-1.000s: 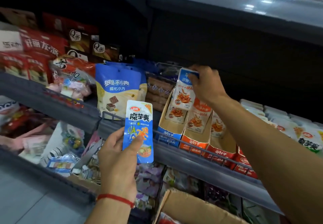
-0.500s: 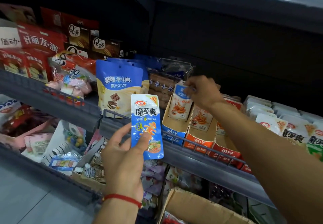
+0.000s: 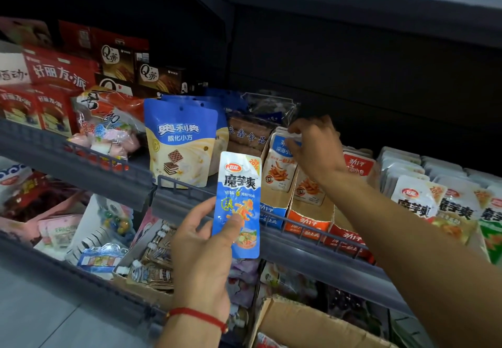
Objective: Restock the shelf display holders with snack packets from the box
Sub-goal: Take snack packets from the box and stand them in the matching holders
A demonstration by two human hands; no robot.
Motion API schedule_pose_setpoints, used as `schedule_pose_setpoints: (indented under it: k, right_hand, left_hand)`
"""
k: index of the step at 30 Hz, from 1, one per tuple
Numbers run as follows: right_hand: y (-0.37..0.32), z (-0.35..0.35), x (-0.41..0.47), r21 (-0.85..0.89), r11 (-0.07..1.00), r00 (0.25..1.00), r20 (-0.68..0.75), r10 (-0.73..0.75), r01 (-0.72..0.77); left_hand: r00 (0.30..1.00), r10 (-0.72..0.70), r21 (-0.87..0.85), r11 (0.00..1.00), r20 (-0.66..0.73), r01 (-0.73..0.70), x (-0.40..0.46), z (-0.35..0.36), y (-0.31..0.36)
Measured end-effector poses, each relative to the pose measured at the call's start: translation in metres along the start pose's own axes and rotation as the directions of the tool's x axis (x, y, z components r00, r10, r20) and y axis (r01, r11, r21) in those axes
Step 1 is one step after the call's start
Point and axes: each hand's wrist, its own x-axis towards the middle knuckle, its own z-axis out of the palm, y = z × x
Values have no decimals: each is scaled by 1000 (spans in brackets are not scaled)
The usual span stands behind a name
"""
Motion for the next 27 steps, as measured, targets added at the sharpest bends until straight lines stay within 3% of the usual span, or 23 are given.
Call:
schedule_pose_setpoints:
  k: [2, 4, 6, 8, 9, 11, 15, 20, 23, 27]
  right_hand:
    - [-5, -12, -18, 136, 991, 1000, -16, 14, -12]
    - [-8, -29, -49, 394, 917, 998, 16, 62, -63]
    - [-10, -51, -92, 693, 693, 980, 147, 134, -199]
    - [-6, -73, -133, 856, 398, 943, 283, 176, -331]
    - [1, -82, -151, 877, 315, 929, 311, 199, -361]
    - [19, -99, -180, 886, 255, 908, 322, 266, -389]
    - [59, -125, -229, 863, 282, 865, 285, 413, -419]
    - [100, -132, -295, 872, 213, 772, 247, 585, -440]
    - [131, -148, -311, 813, 369, 777, 151, 612, -449]
    - [172, -186, -313, 688, 573, 833, 85, 546, -445]
  left_hand:
    - [999, -9, -5, 1000, 44, 9, -3, 4, -1]
    - [994, -23, -10, 1000, 106, 24, -9, 9, -2]
    - [978, -48, 12, 999, 204, 46, -17, 16, -2]
    - [944, -72, 75, 996, 321, 51, -26, 23, -7]
    - [922, -79, 107, 993, 378, 41, -31, 27, -11]
    - [877, -96, 189, 982, 471, 6, -44, 34, -20]
    - [798, -135, 404, 903, 588, -145, -73, 50, -43]
    - [641, -275, 554, 783, 717, -284, -110, 66, -81]
    - [582, -264, 562, 712, 769, -420, -126, 90, -94]
    - [518, -142, 440, 735, 843, -516, -148, 165, -91]
